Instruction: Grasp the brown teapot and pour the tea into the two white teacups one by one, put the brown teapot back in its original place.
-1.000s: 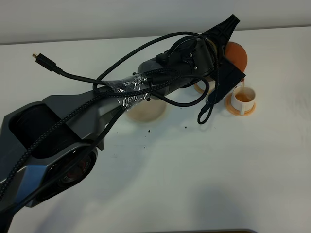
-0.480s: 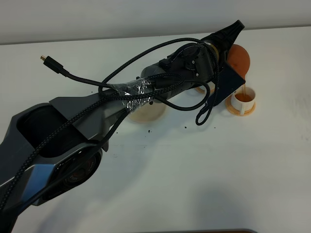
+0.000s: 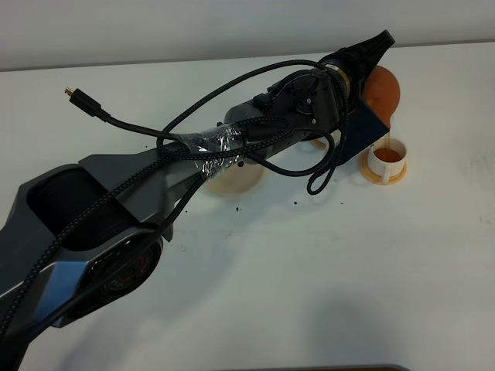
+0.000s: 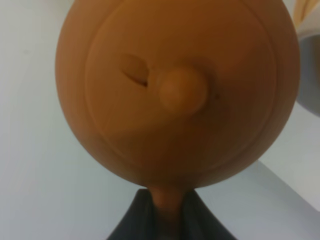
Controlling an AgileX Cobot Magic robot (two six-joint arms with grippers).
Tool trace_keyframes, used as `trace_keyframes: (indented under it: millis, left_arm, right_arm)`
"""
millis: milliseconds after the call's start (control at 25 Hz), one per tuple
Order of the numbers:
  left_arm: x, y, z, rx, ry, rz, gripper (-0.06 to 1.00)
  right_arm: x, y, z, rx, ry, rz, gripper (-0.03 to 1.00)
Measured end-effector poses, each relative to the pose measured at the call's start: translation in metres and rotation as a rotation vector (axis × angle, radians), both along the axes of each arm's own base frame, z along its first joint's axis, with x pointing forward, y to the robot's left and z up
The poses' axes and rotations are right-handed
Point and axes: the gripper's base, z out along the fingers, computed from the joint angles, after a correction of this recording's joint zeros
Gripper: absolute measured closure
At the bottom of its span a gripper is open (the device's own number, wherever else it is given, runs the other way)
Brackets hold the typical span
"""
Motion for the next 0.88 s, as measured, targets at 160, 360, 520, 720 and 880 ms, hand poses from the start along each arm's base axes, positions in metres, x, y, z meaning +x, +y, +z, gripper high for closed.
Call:
trace_keyframes:
  millis: [160, 360, 520, 720, 880]
  left_arm:
    - [0.0, -0.0009, -0.0002, -0.003, -0.003, -0.009, 0.83]
    - [0.0006, -0.0008, 0.0007, 0.018, -0.025, -0.021, 0.83]
    - [0.0006, -0.0022, 0.0017, 0.019, -0.039, -0.041, 0.83]
    - [0.0001, -0.0044, 0.0025, 0.004, -0.044, -0.062, 0.83]
    - [-0.0001, -0.005, 0.0027, 0.0, -0.045, -0.068, 0.83]
  right_arm:
    - [0.0, 0.0, 0.0, 0.0, 0.0, 0.0, 0.68]
    - [0.0, 0.0, 0.0, 0.0, 0.0, 0.0, 0.68]
    - [0.0, 0.0, 0.0, 0.0, 0.0, 0.0, 0.68]
    - [0.0, 0.0, 0.0, 0.0, 0.0, 0.0, 0.68]
    - [0.0, 0.0, 0.0, 0.0, 0.0, 0.0, 0.68]
